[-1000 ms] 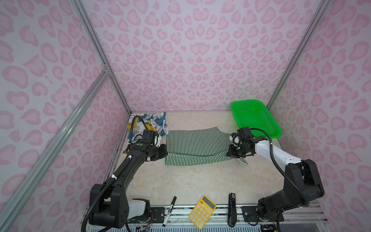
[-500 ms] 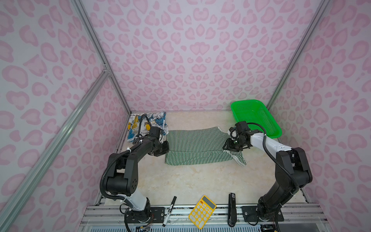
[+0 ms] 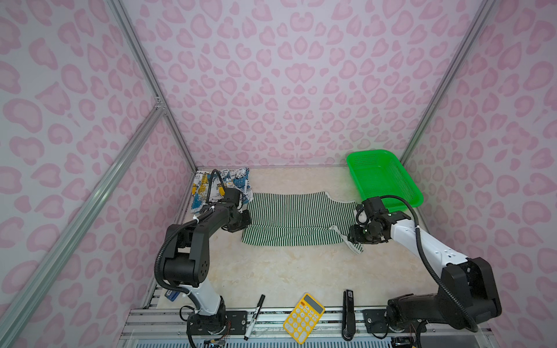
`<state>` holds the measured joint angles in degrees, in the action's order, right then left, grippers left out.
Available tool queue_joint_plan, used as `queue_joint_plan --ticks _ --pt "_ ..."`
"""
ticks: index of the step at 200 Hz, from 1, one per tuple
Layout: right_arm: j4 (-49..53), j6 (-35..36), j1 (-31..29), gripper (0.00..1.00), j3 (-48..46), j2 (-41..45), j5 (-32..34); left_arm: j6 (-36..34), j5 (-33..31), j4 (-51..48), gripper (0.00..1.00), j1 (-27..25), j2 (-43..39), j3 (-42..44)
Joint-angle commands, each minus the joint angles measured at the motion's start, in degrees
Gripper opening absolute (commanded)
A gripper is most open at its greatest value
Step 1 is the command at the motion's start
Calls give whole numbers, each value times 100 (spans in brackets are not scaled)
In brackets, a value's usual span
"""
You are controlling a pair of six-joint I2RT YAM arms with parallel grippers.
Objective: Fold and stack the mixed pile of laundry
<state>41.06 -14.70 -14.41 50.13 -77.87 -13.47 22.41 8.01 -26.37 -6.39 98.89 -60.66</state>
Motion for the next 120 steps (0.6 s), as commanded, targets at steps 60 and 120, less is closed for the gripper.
queue_joint_plan --ticks 60,120 --pt "-192 -784 -120 52 -744 272 391 -9 -778 -52 53 128 -336 78" --pt "-253 -943 -528 49 -923 246 869 -33 -281 -151 59 148 -1327 907"
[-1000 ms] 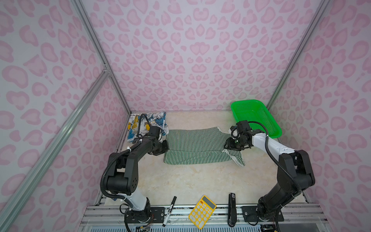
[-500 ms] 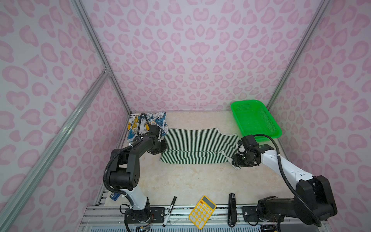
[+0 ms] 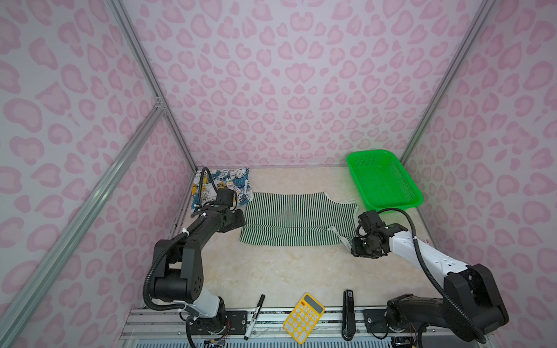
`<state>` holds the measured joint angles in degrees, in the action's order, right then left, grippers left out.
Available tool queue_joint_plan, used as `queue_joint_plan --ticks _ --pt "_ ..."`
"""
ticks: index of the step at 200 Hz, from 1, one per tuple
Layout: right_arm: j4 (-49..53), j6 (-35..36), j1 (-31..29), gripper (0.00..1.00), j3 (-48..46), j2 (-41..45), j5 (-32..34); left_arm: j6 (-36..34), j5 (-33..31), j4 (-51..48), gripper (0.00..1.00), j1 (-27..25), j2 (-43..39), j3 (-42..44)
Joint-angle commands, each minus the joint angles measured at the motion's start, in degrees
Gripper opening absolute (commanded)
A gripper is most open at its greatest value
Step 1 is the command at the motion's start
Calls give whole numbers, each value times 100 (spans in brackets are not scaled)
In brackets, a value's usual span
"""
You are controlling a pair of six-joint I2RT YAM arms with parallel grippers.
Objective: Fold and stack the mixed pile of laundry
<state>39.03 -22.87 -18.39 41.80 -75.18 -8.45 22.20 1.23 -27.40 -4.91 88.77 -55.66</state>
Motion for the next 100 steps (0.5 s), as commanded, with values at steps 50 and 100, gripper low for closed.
queue_joint_plan --ticks 50,100 --pt "-332 -138 -257 46 2 -438 717 96 806 700 58 -1 -363 1069" --pt "-290 -81 -376 31 200 -841 1086 170 975 969 31 -1 90 1059"
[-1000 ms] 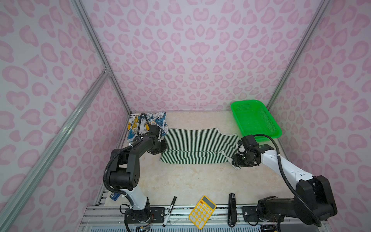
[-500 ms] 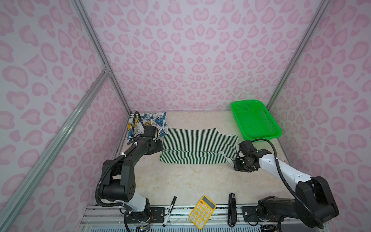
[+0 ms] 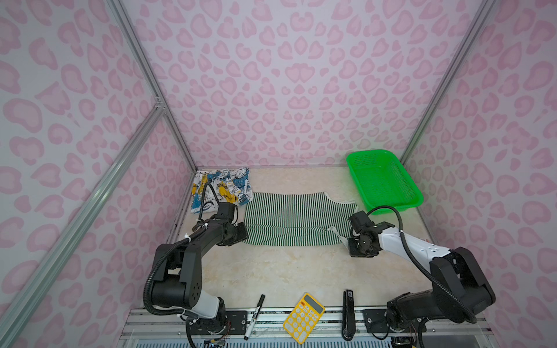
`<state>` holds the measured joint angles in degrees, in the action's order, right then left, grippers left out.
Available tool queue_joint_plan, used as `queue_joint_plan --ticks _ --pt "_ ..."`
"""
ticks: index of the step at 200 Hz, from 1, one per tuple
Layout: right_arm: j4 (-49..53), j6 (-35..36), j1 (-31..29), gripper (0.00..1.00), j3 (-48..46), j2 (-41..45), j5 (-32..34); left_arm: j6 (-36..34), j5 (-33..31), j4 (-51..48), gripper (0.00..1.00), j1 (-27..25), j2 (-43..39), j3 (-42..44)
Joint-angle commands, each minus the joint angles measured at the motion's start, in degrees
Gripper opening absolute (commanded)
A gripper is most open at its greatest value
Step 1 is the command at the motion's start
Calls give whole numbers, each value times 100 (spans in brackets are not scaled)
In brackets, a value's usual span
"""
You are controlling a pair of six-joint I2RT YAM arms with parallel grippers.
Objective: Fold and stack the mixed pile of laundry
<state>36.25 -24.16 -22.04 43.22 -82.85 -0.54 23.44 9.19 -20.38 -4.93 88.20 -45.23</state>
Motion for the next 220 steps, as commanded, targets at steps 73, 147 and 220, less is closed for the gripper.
queue_joint_plan --ticks 73,147,220 --pt "572 305 73 0 493 105 405 8 -340 -72 3 5 104 -51" --pt "1439 1142 1089 0 1871 -548 81 -121 -849 -459 3 1 27 -170" --pt "1245 1534 1146 4 2924 -1685 -83 -225 -752 -454 3 1 144 -257"
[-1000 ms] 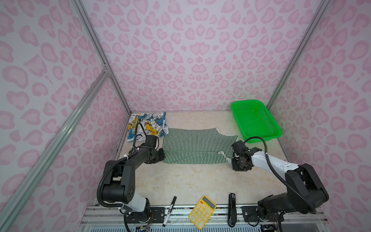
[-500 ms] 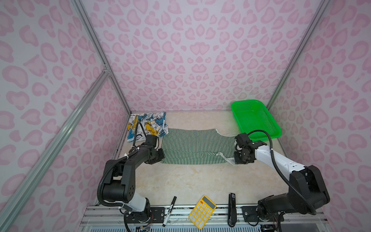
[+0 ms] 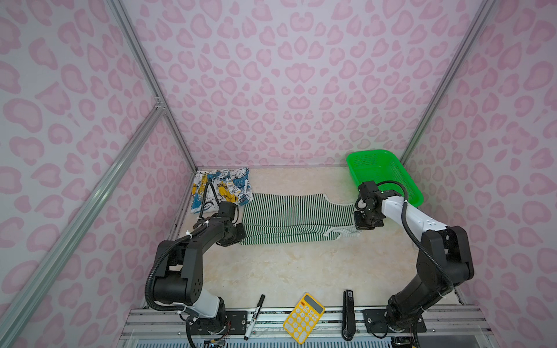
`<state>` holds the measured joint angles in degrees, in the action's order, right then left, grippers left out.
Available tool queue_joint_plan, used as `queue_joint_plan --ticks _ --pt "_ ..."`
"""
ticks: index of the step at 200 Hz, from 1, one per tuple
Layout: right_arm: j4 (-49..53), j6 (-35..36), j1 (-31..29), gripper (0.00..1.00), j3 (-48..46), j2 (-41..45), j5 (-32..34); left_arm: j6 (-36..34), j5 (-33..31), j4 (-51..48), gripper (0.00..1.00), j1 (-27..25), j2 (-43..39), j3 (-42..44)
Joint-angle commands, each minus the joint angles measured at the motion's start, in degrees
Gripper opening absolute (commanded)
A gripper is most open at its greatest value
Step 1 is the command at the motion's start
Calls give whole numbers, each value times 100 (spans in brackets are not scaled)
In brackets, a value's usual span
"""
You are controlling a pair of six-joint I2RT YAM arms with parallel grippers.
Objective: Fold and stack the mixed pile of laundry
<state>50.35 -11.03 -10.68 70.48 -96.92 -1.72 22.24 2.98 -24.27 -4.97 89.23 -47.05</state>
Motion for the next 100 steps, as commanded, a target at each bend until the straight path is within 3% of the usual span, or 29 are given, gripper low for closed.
queue_joint_plan --ticks 1,38,71,100 --pt "-183 227 11 4 205 -289 37 -105 -131 -63 3 10 46 -76" --pt "-516 312 5 27 560 -725 383 -107 -40 -61 3 12 112 -137" --pt "-627 342 -138 39 515 -394 757 -115 -39 -103 3 11 114 -228" --pt "-730 624 -420 40 218 235 -152 -132 -65 -146 3 16 141 -305"
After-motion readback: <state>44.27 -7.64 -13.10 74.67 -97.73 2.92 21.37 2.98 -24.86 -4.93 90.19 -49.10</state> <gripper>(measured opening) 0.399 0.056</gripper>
